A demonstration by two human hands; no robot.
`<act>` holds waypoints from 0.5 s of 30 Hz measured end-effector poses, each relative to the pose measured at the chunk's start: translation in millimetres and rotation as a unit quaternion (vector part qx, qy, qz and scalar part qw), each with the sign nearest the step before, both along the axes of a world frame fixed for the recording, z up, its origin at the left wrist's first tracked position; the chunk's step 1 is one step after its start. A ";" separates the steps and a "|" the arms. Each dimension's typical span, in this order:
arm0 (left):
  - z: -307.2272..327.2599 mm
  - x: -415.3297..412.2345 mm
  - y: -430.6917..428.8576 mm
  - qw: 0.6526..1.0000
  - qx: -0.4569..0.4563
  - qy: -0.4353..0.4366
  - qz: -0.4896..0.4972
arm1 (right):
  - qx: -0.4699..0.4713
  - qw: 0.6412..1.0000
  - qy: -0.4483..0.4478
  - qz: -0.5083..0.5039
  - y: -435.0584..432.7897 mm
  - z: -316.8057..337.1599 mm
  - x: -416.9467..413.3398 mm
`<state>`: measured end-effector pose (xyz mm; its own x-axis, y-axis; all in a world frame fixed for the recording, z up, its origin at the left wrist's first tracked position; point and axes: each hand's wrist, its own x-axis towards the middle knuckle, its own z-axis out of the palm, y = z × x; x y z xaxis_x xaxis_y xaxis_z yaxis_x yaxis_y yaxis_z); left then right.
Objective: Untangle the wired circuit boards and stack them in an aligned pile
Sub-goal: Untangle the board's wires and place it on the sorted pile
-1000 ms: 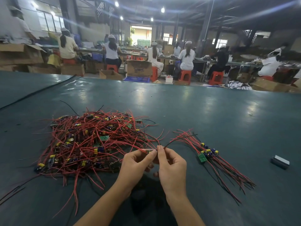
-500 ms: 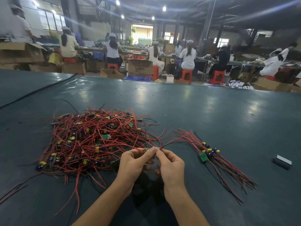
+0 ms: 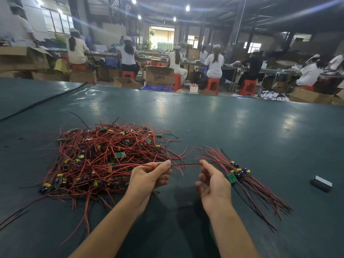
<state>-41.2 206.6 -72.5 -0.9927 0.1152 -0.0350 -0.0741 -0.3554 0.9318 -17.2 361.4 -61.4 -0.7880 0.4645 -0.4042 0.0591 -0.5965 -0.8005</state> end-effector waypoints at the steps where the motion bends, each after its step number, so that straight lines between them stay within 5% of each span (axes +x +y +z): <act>1: 0.3 -1.3 -1.5 1.000 0.000 -0.003 0.003 | -0.011 1.000 0.000 -0.002 3.3 1.0 0.3; 15: 4.0 3.3 -2.8 0.998 0.045 -0.047 -0.013 | -0.128 0.990 0.042 0.045 10.1 2.5 6.6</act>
<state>-37.9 203.8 -68.5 -0.9823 0.1476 -0.1153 -0.1692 -0.4348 0.8845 -10.6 371.5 -58.9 -0.8575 0.2824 -0.4301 0.0601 -0.7753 -0.6288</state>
